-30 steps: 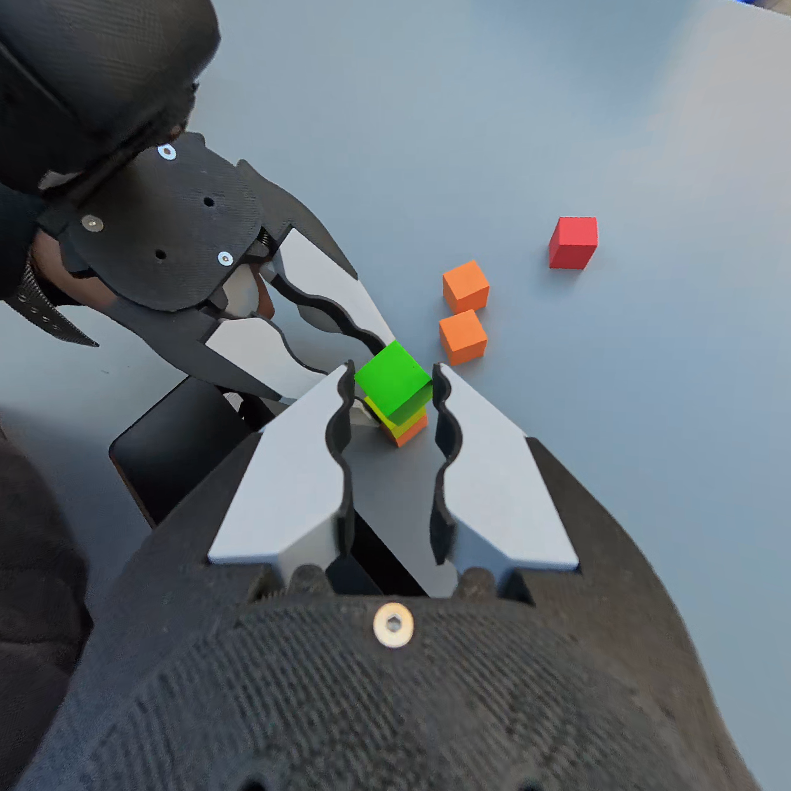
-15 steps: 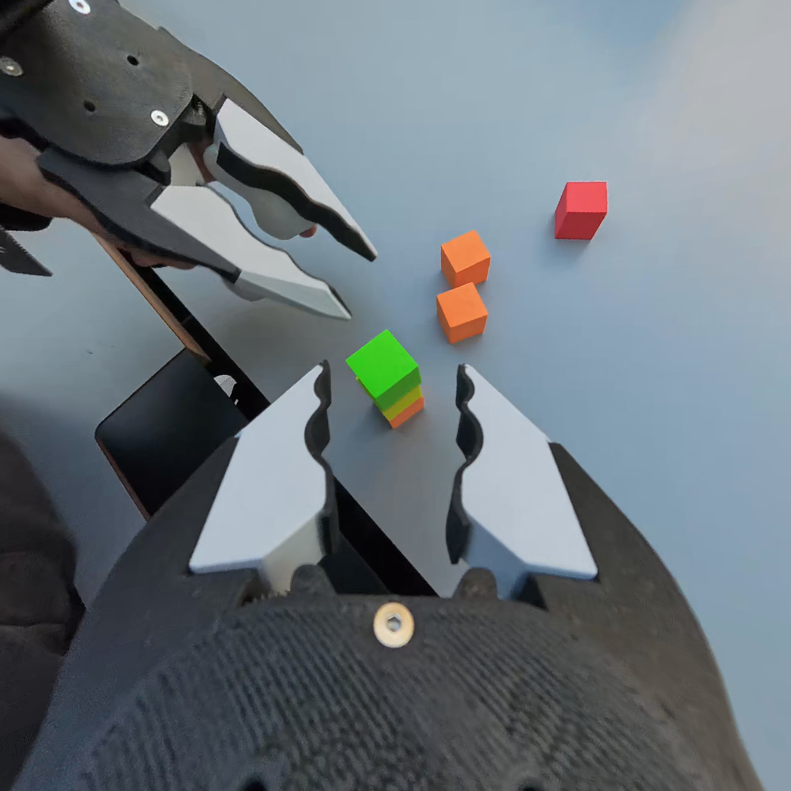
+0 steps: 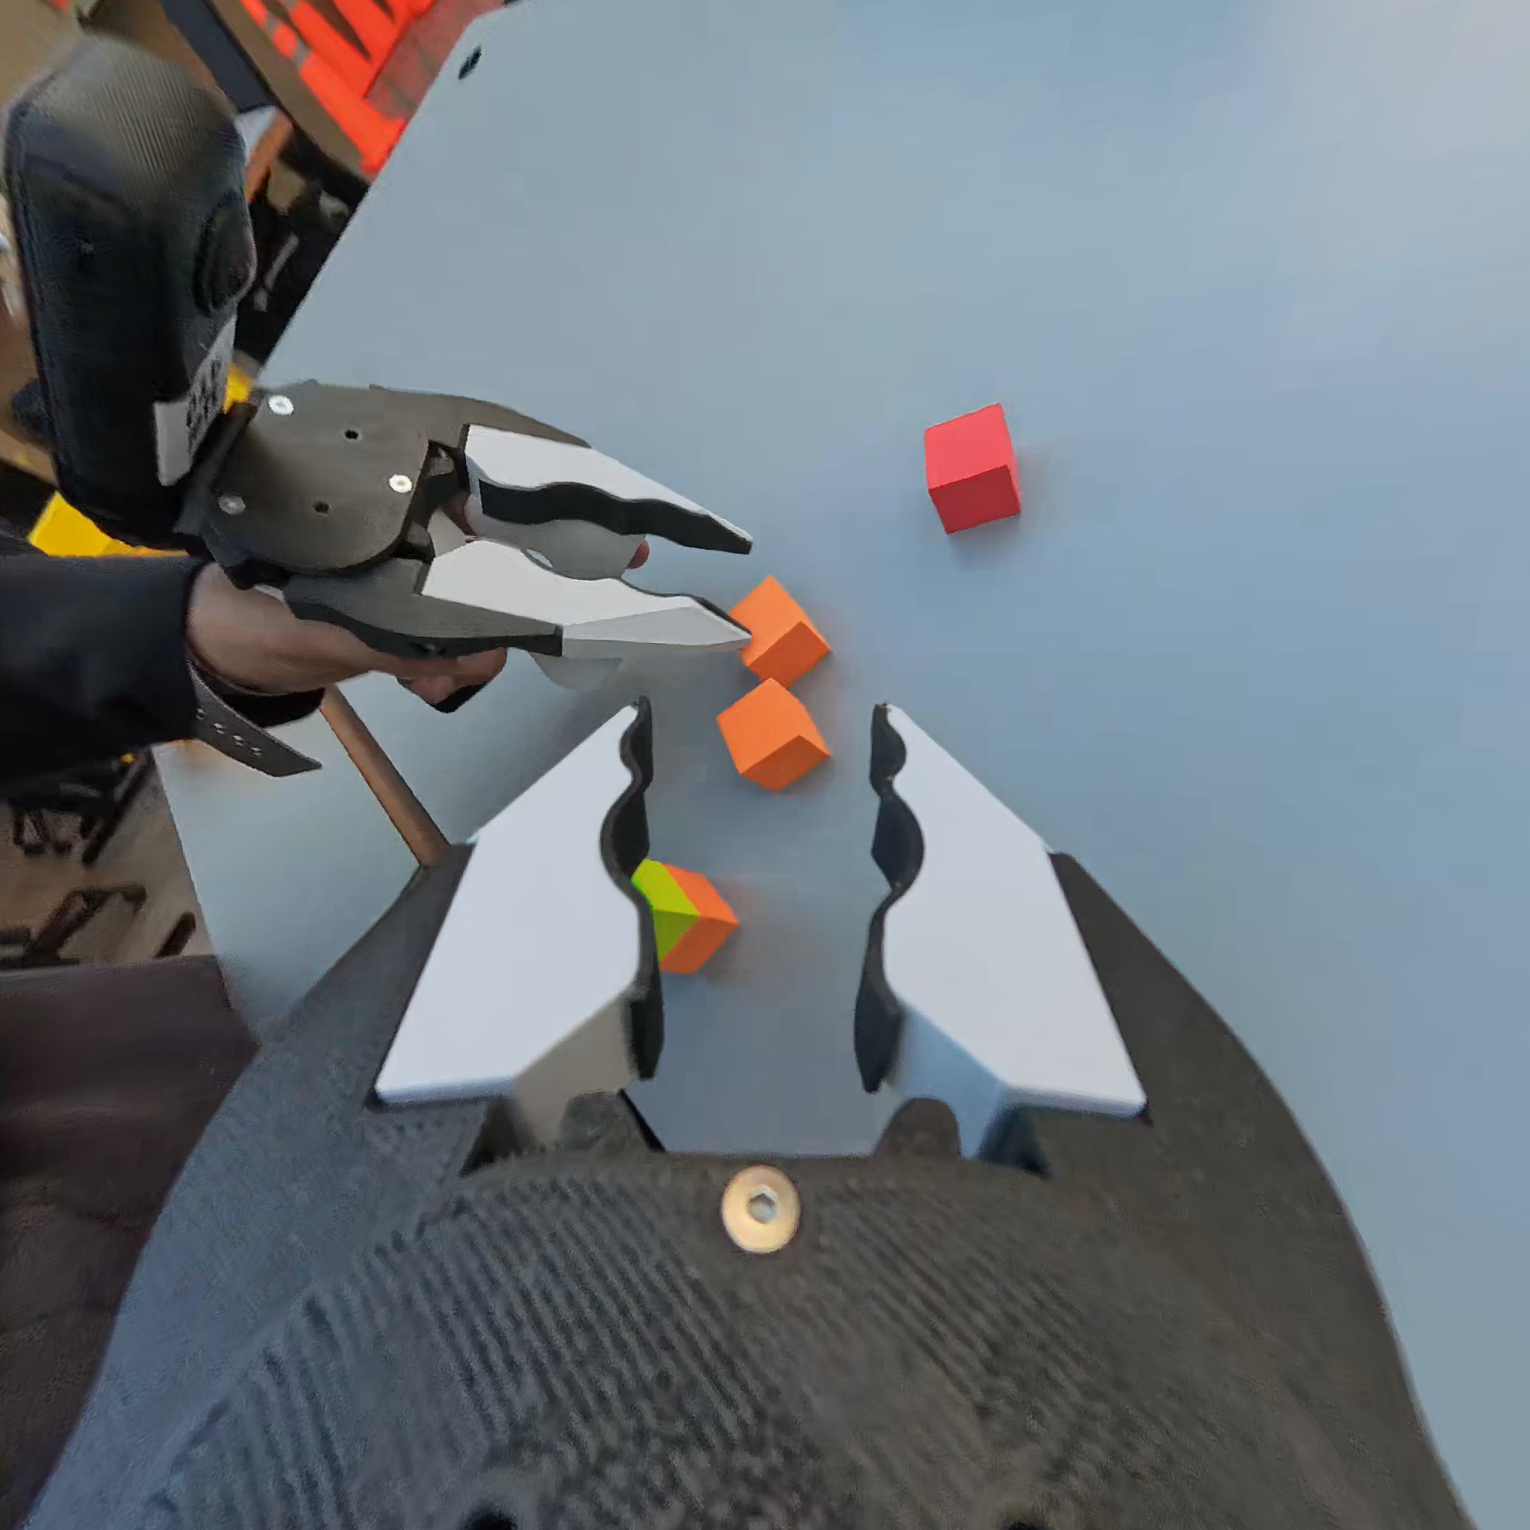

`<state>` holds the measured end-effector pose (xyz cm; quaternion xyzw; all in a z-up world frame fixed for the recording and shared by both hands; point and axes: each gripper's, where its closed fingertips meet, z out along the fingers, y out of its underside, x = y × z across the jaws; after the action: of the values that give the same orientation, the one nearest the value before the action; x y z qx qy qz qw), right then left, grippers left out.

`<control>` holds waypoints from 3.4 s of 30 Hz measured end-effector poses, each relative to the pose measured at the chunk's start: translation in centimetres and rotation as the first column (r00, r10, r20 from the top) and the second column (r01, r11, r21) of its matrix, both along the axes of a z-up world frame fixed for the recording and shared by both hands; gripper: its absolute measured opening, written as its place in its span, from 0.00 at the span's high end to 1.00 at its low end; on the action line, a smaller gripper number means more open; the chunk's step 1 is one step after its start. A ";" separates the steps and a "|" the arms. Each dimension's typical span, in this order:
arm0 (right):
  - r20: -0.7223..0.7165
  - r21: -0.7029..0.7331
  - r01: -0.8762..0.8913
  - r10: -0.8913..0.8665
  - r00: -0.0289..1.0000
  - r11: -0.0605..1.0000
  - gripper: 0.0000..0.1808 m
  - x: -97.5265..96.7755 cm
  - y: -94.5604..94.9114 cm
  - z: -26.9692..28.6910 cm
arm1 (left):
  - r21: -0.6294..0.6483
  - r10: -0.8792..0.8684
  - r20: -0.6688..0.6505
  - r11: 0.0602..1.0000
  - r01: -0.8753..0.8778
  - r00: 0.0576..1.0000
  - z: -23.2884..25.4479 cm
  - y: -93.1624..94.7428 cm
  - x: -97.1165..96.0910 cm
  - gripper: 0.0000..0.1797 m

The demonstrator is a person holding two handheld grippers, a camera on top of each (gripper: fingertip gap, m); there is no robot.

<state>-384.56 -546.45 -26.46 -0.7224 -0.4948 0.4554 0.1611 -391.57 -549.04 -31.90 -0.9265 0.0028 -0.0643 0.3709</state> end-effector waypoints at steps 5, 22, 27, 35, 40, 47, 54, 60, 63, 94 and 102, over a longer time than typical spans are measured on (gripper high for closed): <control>0.156 0.151 -0.268 0.245 0.957 0.951 0.73 -1.8 -2.9 -3.6 | -0.015 0.029 0.038 0.999 -0.028 0.999 -0.1 -0.5 -0.2 0.84; 0.130 0.279 -0.160 0.128 0.983 0.947 0.97 1.1 -1.4 -0.2 | -0.035 0.083 -0.026 0.996 -0.084 0.996 -1.0 -0.4 -0.1 0.86; 0.097 0.229 -0.059 0.037 0.995 0.972 0.97 2.9 -1.2 0.4 | 0.062 0.051 0.028 0.997 -0.053 0.998 2.9 -1.0 0.5 0.86; -0.001 0.092 -0.050 0.050 0.999 0.994 0.97 4.3 -4.7 4.1 | 0.168 -0.095 0.085 0.982 0.080 0.992 7.6 -4.9 4.9 0.87; -0.028 -0.221 0.029 -0.036 0.999 0.975 0.97 3.3 -6.4 3.8 | 0.155 -0.081 0.124 0.986 0.062 0.989 7.3 -6.2 6.4 0.87; -0.013 -0.424 0.121 -0.139 0.990 0.897 0.97 2.6 -6.3 2.5 | 0.188 -0.114 0.082 0.977 0.097 0.990 8.8 -6.3 7.5 0.87; -0.008 -0.485 0.158 -0.186 0.983 0.860 0.97 3.0 -6.1 2.2 | 0.206 -0.128 0.048 0.972 0.115 0.991 9.5 -6.2 7.5 0.87; -0.041 -0.464 0.142 -0.181 0.983 0.875 0.88 3.2 -6.1 2.7 | 0.228 -0.168 0.044 0.961 0.154 0.985 10.3 -5.8 8.7 0.87; -0.043 -0.451 0.168 -0.209 0.977 0.877 0.87 3.7 -5.3 2.7 | 0.223 -0.190 0.042 0.959 0.176 0.981 10.1 -5.6 9.3 0.87; 0.210 0.412 -0.131 0.046 0.977 0.902 0.75 -10.1 4.6 -4.8 | 0.074 -0.080 0.035 0.994 0.077 0.996 7.0 -9.1 6.1 0.78; 0.108 0.400 -0.075 0.035 0.994 0.913 0.86 -7.8 3.3 0.1 | 0.082 -0.063 0.049 0.995 0.059 0.997 6.8 -9.5 5.4 0.78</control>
<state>-392.34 -543.16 -26.36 -0.6810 -0.6056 0.3116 0.2691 -386.13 -558.53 -25.08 -0.9083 0.0242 -0.0993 0.4057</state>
